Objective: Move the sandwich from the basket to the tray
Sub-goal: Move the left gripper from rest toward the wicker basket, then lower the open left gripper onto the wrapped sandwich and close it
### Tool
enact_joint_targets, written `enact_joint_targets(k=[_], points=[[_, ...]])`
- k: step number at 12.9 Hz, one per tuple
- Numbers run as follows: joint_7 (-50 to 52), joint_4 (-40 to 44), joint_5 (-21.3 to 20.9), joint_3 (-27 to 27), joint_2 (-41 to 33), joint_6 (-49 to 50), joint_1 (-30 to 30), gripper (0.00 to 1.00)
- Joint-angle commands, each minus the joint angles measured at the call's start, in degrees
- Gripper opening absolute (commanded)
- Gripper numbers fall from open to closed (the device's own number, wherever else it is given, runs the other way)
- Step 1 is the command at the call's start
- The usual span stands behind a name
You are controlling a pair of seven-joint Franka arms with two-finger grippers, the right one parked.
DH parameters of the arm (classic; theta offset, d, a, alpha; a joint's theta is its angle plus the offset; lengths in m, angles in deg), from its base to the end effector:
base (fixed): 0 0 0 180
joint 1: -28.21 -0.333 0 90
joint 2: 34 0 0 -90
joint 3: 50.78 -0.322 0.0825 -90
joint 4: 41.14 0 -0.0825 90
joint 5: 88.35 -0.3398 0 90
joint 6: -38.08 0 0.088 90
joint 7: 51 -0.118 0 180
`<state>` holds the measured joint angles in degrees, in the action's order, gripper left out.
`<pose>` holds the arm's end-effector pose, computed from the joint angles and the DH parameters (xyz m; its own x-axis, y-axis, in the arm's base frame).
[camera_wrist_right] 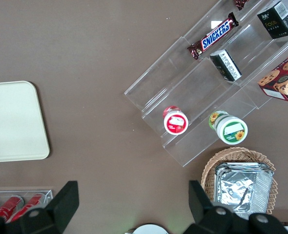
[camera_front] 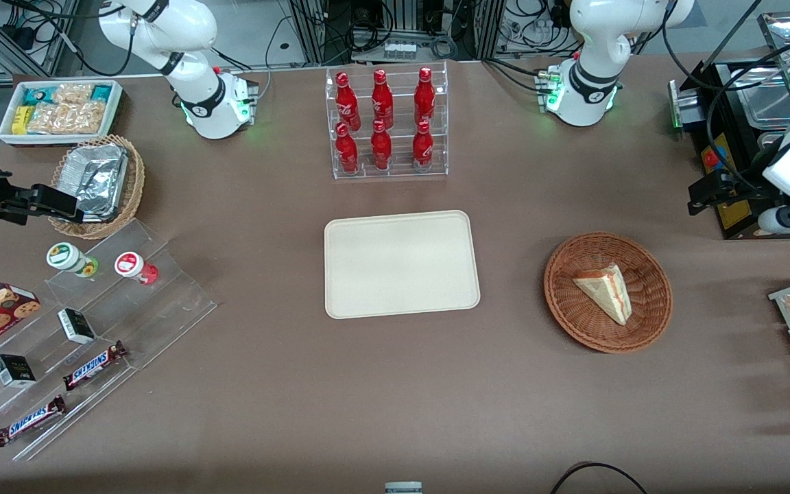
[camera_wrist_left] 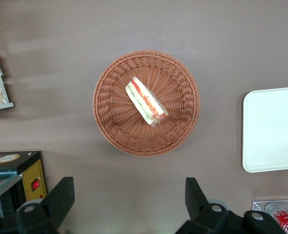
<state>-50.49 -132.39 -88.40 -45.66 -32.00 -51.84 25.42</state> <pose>0.5182 -0.0201 0.5922 0.9978 -0.0318 -0.0580 -0.0318 -0.9995 0.0017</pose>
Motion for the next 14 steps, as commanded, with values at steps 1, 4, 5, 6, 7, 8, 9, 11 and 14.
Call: enact_joint_targets(k=[1, 4, 5, 6, 7, 8, 9, 11, 14], points=[[0.4, -3.6, -0.9, -0.7, 1.9, -4.3, 1.0, 1.0], [5.4, -11.8, -0.7, -0.7, 1.4, -13.9, 0.9, 1.0], [8.5, -14.5, -0.6, -0.7, 1.5, -17.6, 0.9, 1.0], [13.1, -17.6, -0.2, -0.7, 1.4, -21.8, 0.9, 1.0], [18.1, -20.1, 0.2, -0.6, 1.7, -25.8, 1.0, 1.0], [22.0, -21.8, 0.2, -0.3, 2.2, -28.8, 1.0, 1.0], [25.2, -23.1, 0.2, 0.2, 3.1, -30.9, 1.0, 1.0], [28.9, -26.2, 0.1, 1.1, 4.3, -35.7, 1.0, 1.0], [31.7, -33.2, 0.1, 1.7, 5.5, -45.7, 1.0, 1.0]])
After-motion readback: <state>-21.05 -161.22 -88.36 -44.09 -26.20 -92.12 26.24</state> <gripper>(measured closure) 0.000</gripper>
